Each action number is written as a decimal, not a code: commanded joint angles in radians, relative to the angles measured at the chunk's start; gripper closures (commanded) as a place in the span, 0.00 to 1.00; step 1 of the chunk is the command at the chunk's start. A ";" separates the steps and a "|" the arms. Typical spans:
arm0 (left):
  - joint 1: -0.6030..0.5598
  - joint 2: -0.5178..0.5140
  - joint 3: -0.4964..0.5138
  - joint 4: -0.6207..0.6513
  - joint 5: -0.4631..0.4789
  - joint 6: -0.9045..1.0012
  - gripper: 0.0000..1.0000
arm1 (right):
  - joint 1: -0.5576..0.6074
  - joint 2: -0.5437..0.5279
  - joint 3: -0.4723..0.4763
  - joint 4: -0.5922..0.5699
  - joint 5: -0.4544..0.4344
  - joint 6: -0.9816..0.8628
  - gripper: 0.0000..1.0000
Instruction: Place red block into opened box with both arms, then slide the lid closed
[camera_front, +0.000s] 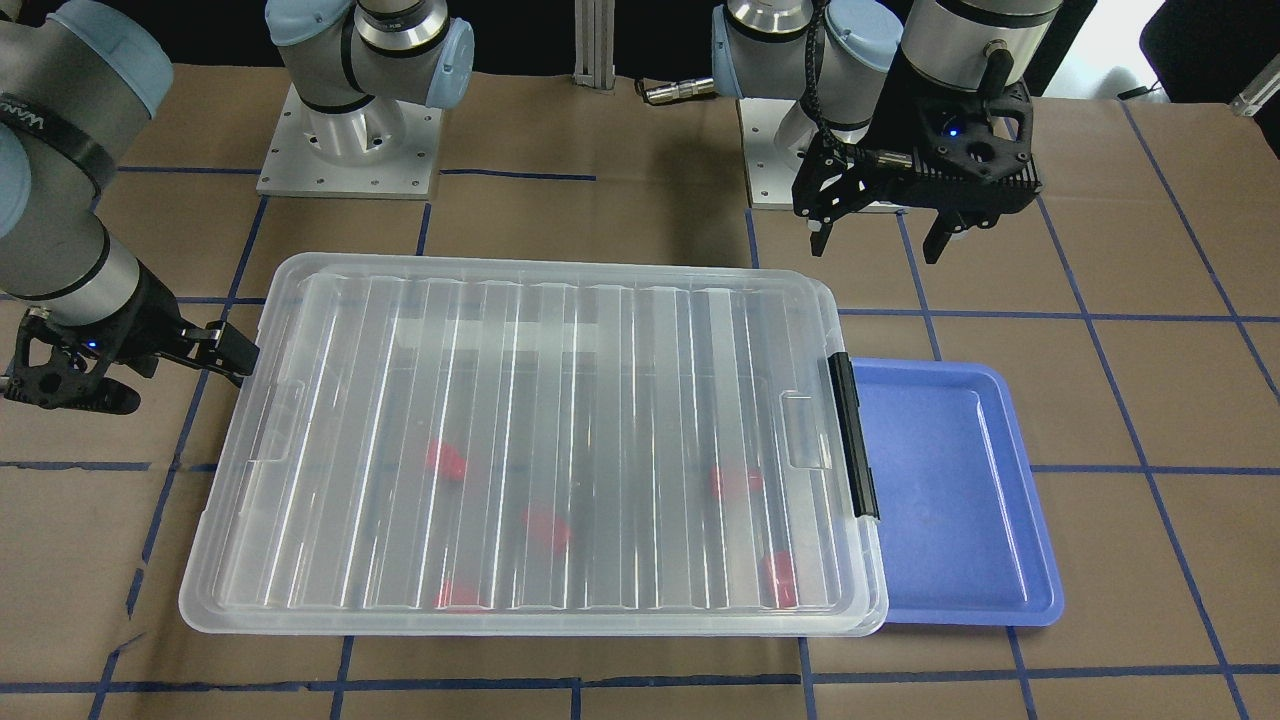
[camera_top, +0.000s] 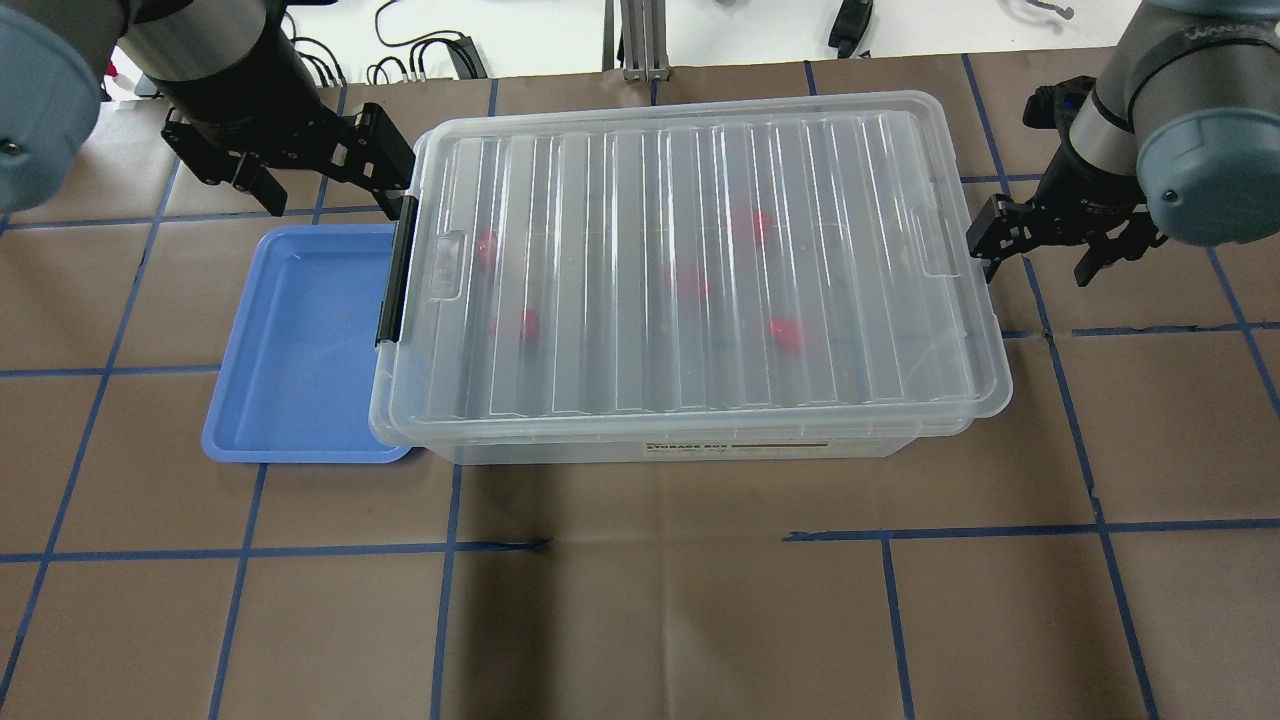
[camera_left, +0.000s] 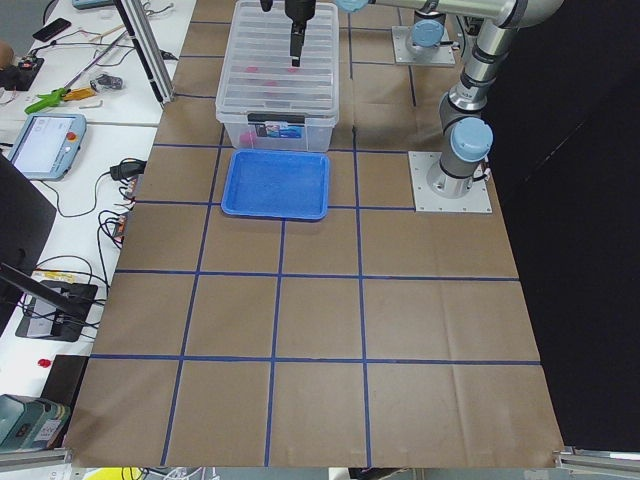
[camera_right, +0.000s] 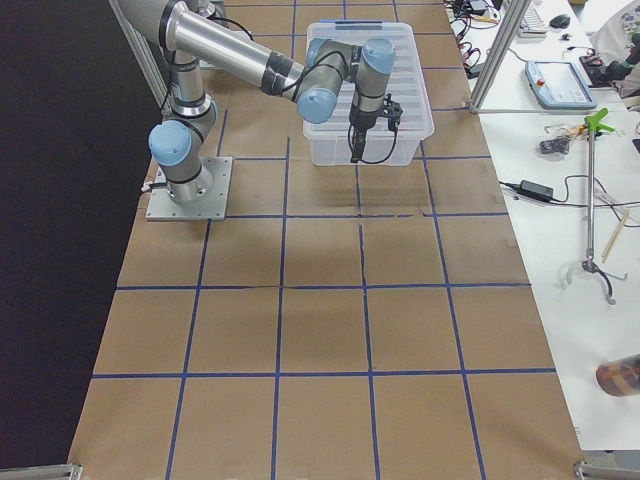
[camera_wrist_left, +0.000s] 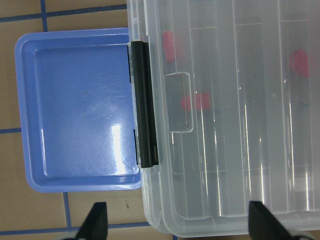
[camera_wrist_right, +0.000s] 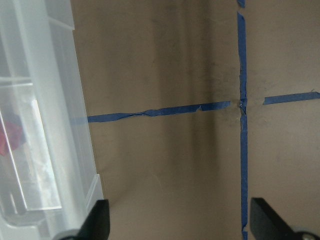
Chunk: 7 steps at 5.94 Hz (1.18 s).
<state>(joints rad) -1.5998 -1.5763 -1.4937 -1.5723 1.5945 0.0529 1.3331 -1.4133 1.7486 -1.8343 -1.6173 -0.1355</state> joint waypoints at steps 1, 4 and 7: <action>0.001 0.001 0.001 0.000 -0.004 0.001 0.01 | 0.003 -0.018 -0.046 0.015 -0.009 0.000 0.00; 0.000 0.002 -0.002 0.000 0.001 0.001 0.01 | 0.078 -0.099 -0.182 0.234 -0.004 0.123 0.00; -0.002 0.004 -0.008 0.000 0.002 0.001 0.01 | 0.268 -0.159 -0.195 0.286 -0.001 0.330 0.00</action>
<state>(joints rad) -1.6006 -1.5734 -1.4966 -1.5723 1.5959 0.0537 1.5436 -1.5665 1.5576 -1.5565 -1.6186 0.1303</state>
